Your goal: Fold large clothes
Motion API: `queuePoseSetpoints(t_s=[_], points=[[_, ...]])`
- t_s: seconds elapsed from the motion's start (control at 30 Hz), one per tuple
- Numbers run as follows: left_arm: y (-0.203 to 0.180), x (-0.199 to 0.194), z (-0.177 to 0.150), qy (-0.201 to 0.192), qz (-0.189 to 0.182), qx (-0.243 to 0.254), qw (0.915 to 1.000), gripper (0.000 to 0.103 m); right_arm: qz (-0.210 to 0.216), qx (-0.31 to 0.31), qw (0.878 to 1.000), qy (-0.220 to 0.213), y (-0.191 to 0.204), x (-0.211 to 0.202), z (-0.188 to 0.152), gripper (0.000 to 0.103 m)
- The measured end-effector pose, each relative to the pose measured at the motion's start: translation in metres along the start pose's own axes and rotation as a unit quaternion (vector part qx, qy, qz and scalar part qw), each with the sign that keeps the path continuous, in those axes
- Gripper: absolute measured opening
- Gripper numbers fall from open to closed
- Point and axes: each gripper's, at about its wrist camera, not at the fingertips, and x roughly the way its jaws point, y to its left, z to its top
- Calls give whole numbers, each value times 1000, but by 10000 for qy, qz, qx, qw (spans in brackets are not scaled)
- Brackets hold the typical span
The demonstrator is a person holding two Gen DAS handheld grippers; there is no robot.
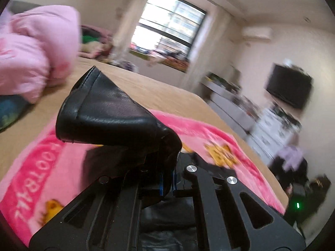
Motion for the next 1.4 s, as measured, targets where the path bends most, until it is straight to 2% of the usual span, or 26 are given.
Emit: queuePoseSetpoints(t_s=[0.17, 0.33, 0.57, 0.67, 0.77, 0.8, 0.87, 0.9, 1.0, 1.07, 1.17, 1.27, 1.33, 1.37, 1.4], points=[[-38, 36, -38, 535, -309, 591, 9963, 0, -305, 592, 9978, -28, -49, -12, -9, 98], [-60, 82, -81, 1297, -450, 1098, 9844, 0, -515, 1018, 9935, -4, -87, -25, -21, 98], [-83, 125, -142, 2128, -140, 1979, 9567, 4, -669, 1296, 9893, 9, -116, -28, -33, 98], [-86, 134, -165, 2404, -63, 2240, 9445, 12, -720, 1391, 9876, 71, -126, -25, -37, 98], [-89, 138, -175, 2511, -27, 2404, 9376, 20, -673, 1520, 9860, 122, -134, -21, -40, 98], [-89, 137, -177, 2535, -40, 2449, 9358, 25, -599, 1593, 9853, 158, -136, -18, -40, 98], [-93, 134, -179, 2632, -62, 2573, 9298, 56, -380, 1741, 9836, 260, -137, -11, -38, 98], [-94, 132, -180, 2670, -75, 2614, 9275, 90, -233, 1807, 9827, 319, -137, -6, -37, 98], [-99, 122, -178, 2636, -186, 2577, 9294, 93, 335, 1992, 9777, 570, -131, 13, -32, 98], [-99, 114, -168, 2640, -443, 2365, 9340, 93, 720, 1972, 9749, 738, -120, 28, -27, 98], [-84, 105, -144, 2546, -703, 1859, 9464, 93, 965, 1984, 9699, 1032, -106, 54, -20, 81], [-55, 99, -114, 2226, -576, 1371, 9635, 93, 1156, 2173, 9602, 1322, -96, 82, -19, 75], [-27, 95, -93, 1960, -277, 1017, 9749, 93, 1125, 2151, 9597, 1419, -90, 93, -17, 65], [-14, 93, -84, 1867, -164, 840, 9787, 93, 1110, 2079, 9615, 1412, -83, 97, -15, 46], [1, 92, -76, 1781, -42, 653, 9818, 93, 1126, 1963, 9649, 1334, -78, 98, -12, 41]])
